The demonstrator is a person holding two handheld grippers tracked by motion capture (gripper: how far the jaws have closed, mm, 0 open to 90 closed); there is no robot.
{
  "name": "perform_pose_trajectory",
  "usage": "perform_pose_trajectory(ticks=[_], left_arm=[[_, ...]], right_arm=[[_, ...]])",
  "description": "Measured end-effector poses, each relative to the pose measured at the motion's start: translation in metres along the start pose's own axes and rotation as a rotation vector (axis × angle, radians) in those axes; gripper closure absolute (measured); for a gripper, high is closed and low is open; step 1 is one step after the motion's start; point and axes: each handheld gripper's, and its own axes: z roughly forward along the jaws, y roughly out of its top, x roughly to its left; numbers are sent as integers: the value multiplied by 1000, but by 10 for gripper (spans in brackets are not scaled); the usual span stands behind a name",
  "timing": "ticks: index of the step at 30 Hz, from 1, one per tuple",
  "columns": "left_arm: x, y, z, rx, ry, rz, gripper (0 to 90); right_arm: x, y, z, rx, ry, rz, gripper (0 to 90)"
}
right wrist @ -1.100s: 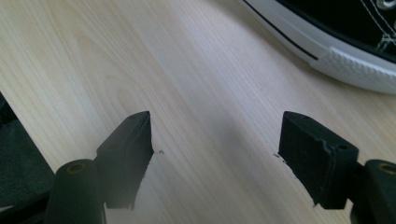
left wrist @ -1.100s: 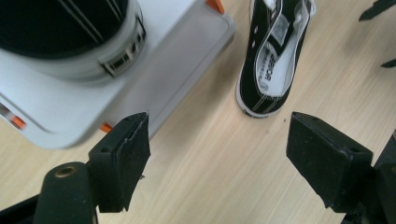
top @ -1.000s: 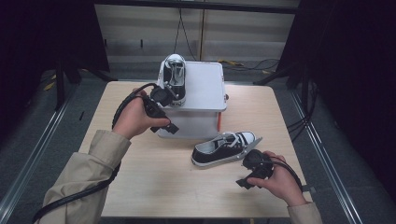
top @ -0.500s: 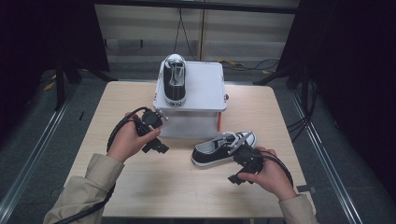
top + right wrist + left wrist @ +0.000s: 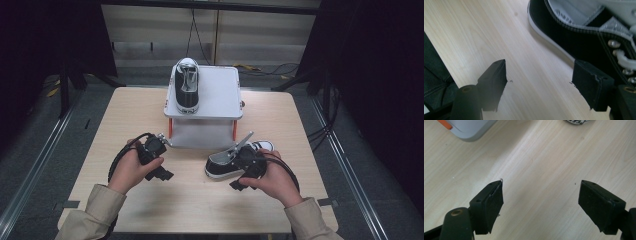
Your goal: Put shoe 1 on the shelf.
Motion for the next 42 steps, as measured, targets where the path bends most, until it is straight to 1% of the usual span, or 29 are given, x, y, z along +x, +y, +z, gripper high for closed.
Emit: perform_pose_trajectory(ticks=[2, 3, 4, 6, 7, 8, 9, 11, 15, 17, 22, 24, 26, 27, 29, 30, 31, 33, 35, 37, 38, 39, 40, 42], left_arm=[[-1, -3, 2, 3, 0, -4, 200], [-2, -5, 2, -3, -2, -1, 201], [-2, -7, 3, -12, -7, -9, 201], [-3, -9, 3, -4, -5, -2, 201], [-5, -14, 4, 3, -3, -4, 201], [-5, -14, 4, 3, -3, -4, 201], [-6, -18, 5, 13, -5, 2, 201], [-5, -22, 7, 10, -14, -11, 201], [-3, -31, 9, 17, 20, -25, 208], [-4, -32, 9, 42, 19, -12, 208], [-6, -34, 5, 21, 2, -6, 208], [-6, -34, 4, 16, -3, -11, 208], [-5, -35, 4, 22, 11, -9, 208], [-6, -36, 4, 23, 14, -11, 208], [-5, -37, 5, 18, -3, -14, 208], [-5, -37, 5, 16, -5, -14, 208], [-5, -37, 4, 17, -4, -14, 208], [-4, -37, 5, 11, -6, -21, 208], [-2, -38, 4, 17, 0, -16, 210], [-2, -39, 4, 6, -4, -20, 211], [-1, -39, 4, 3, -1, -25, 213], [-1, -39, 4, 3, 1, -23, 214], [-1, -39, 3, 3, 3, -22, 215], [-1, -39, 4, 1, 2, -23, 216]], right_arm=[[2, 7, -1, -10, 2, -5, 279], [2, 10, 0, -17, 4, -4, 283], [3, 14, 1, -22, 4, -3, 284], [3, 17, 3, -16, 3, -4, 285], [2, 24, 5, -13, -21, -7, 289], [2, 26, 6, -13, -32, -7, 288], [1, 31, 7, -12, -52, -11, 289], [1, 37, 8, -14, -62, -5, 289], [-3, 52, 14, -6, -64, -14, 302], [-4, 59, 19, -2, -59, -8, 304], [-1, 72, 34, 9, -51, 2, 330], [1, 77, 40, 12, -45, 11, 345], [2, 80, 46, 7, -30, 28, 361], [2, 82, 49, 11, -28, 45, 369], [1, 85, 54, 30, -25, 79, 391], [1, 85, 56, 26, -14, 101, 393], [0, 86, 58, 27, 1, 118, 410], [0, 88, 63, 39, -15, 136, 467], [-1, 88, 67, 40, -15, 154, 524], [-2, 88, 71, 38, -27, 164, 628], [-3, 87, 72, 37, -31, 170, 650], [-3, 87, 72, 35, -5, 191, 712], [-3, 86, 71, 35, 1, 198, 726], [-1, 85, 68, 34, -5, 184, 746]])
